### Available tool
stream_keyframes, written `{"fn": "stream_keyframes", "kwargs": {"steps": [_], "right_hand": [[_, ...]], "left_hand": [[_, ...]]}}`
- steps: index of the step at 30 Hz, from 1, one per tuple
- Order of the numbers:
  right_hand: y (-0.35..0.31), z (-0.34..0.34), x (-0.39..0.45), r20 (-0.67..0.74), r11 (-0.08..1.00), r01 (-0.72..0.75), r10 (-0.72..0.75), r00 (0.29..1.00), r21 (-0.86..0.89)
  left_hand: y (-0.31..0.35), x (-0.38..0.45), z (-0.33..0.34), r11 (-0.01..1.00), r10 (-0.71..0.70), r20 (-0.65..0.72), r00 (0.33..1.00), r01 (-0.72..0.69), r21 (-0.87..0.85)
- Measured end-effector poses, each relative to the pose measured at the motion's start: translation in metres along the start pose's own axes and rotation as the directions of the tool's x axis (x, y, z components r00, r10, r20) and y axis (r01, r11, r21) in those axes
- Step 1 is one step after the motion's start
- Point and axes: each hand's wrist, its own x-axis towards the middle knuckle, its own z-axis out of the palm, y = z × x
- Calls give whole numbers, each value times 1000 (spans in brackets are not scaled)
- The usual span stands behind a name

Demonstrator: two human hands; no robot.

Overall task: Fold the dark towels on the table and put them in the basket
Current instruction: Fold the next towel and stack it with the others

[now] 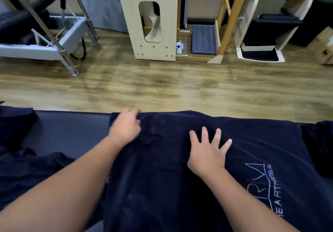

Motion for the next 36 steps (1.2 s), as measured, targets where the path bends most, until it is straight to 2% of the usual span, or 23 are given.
{"fn": "stream_keyframes", "kwargs": {"steps": [1, 2, 4, 6, 8, 9, 11, 13, 14, 15, 16, 17, 18, 19, 20, 21, 23, 26, 28, 30, 32, 34, 36], "right_hand": [[-4, 1, 1, 4, 1000, -16, 17, 1000, -10], [-8, 2, 1, 11, 999, -30, 31, 999, -18], [-15, 2, 4, 26, 998, -62, 62, 998, -13], [-22, 1, 7, 55, 995, -97, 97, 994, -9], [-27, 0, 8, 75, 992, -121, 122, 990, -27], [-27, -1, 7, 81, 991, -125, 128, 988, -40], [-30, -1, 8, 92, 989, -131, 137, 986, -61], [-33, -3, 8, 115, 987, -140, 148, 982, -80], [-34, -5, 8, 128, 985, -146, 156, 979, -87], [-35, -6, 8, 137, 984, -151, 163, 977, -92], [-36, -7, 8, 146, 984, -154, 167, 975, -93], [-37, -7, 8, 155, 983, -158, 171, 973, -92], [-37, -7, 9, 161, 983, -161, 174, 971, -91], [-37, -8, 8, 169, 983, -164, 176, 970, -86], [-37, -8, 8, 178, 983, -170, 180, 967, -72], [-36, -7, 8, 184, 983, -177, 183, 966, -49], [-33, -5, 6, 193, 981, -194, 190, 963, 3], [-26, -4, 0, 172, 972, -227, 213, 962, 64], [-23, -2, -5, 136, 966, -246, 234, 963, 79], [-24, 5, -15, 55, 975, -216, 214, 975, 44], [-30, 17, -33, -53, 993, -119, 119, 991, 13], [-40, 33, -55, -99, 1000, 7, -6, 995, 1], [-50, 48, -81, -96, 994, 110, -112, 989, -26]], "left_hand": [[-22, 12, -10, 990, -107, -43, 993, 110, 85], [-43, 20, -18, 961, -206, -23, 978, 206, 186], [-70, 29, -28, 922, -311, 102, 945, 275, 272], [-83, 36, -31, 972, -217, 83, 972, 208, 105], [-86, 43, -33, 977, -24, -47, 999, 13, -211], [-81, 44, -36, 912, 40, -78, 996, -68, -405], [-68, 43, -50, 659, 107, -81, 991, -132, -741], [-57, 42, -66, 380, 154, -30, 988, -88, -921], [-53, 43, -73, 311, 189, 13, 982, -47, -949], [-51, 43, -79, 326, 236, 56, 970, -24, -945], [-54, 47, -82, 443, 283, 105, 953, -33, -896], [-57, 51, -84, 640, 342, 176, 923, -91, -763], [-61, 56, -84, 836, 373, 292, 881, -182, -517], [-62, 59, -84, 936, 347, 409, 844, -283, -210], [-62, 64, -82, 933, 284, 470, 836, -354, 65], [-61, 66, -82, 886, 231, 476, 849, -386, 258], [-54, 73, -87, 822, 199, 377, 904, -364, 438], [-59, 90, -94, 920, 84, 171, 982, -142, 364], [-63, 91, -88, 899, 24, 172, 985, -97, 428], [-60, 79, -74, 849, 56, 240, 969, -173, 499], [-55, 55, -61, 855, 197, 254, 947, -293, 428], [-50, 21, -49, 864, 343, 192, 920, -389, 319], [-43, -23, -43, 874, 331, 205, 921, -381, 300]]}}
